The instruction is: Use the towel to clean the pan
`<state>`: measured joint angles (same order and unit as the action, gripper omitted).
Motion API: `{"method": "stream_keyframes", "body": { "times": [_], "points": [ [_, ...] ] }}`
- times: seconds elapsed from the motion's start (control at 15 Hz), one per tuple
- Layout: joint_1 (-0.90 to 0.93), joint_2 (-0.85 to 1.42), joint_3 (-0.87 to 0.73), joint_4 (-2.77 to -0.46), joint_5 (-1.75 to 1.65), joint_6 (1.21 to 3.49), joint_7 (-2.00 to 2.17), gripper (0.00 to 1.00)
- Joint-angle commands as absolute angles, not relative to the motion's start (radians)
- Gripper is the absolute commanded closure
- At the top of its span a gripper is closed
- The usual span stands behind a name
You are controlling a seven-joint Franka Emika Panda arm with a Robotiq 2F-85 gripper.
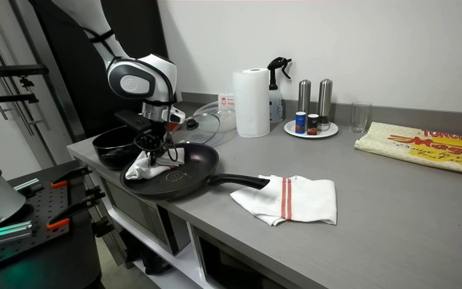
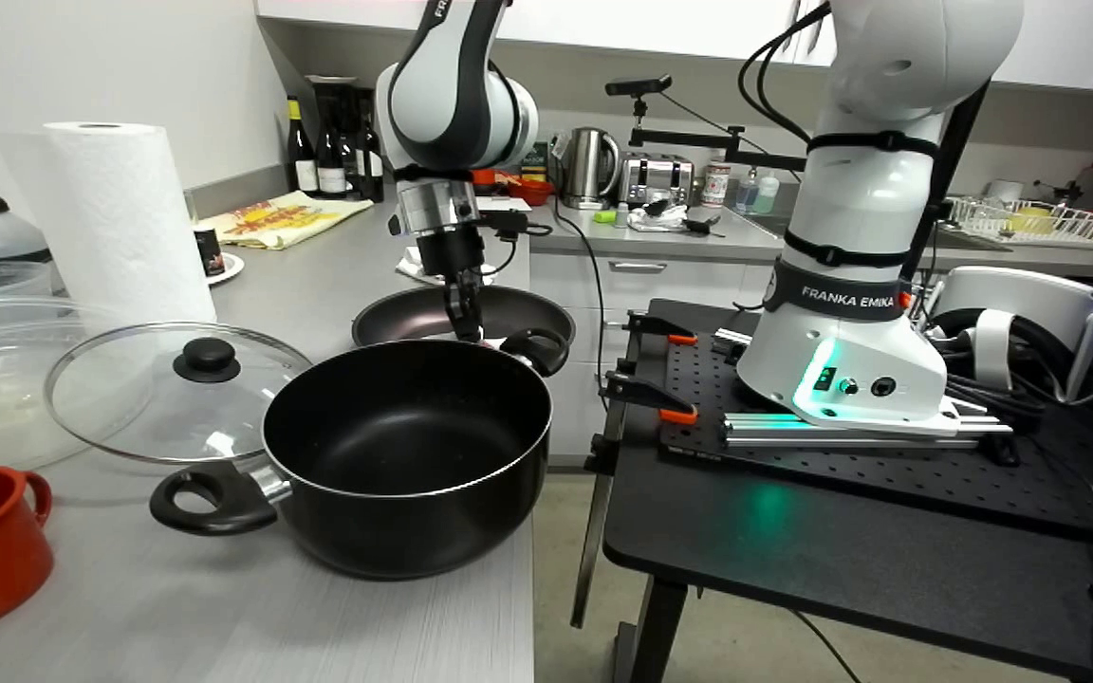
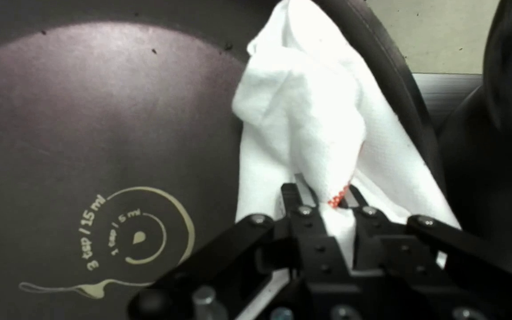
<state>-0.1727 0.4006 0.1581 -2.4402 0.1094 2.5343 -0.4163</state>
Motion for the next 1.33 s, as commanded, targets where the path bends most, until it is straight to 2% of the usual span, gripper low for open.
{"method": "stream_keyframes", "body": {
  "times": [0.0,0.73,1.27],
  "points": [
    [-0.165,0.433,0.157,-2.382,0.135,2.504,-0.428,0.97],
    [-0.140,0.456,0.138,-2.307,0.110,2.576,-0.370,0.97],
    [-0.048,0.452,0.023,-2.305,-0.015,2.751,-0.201,0.97]
  ]
}}
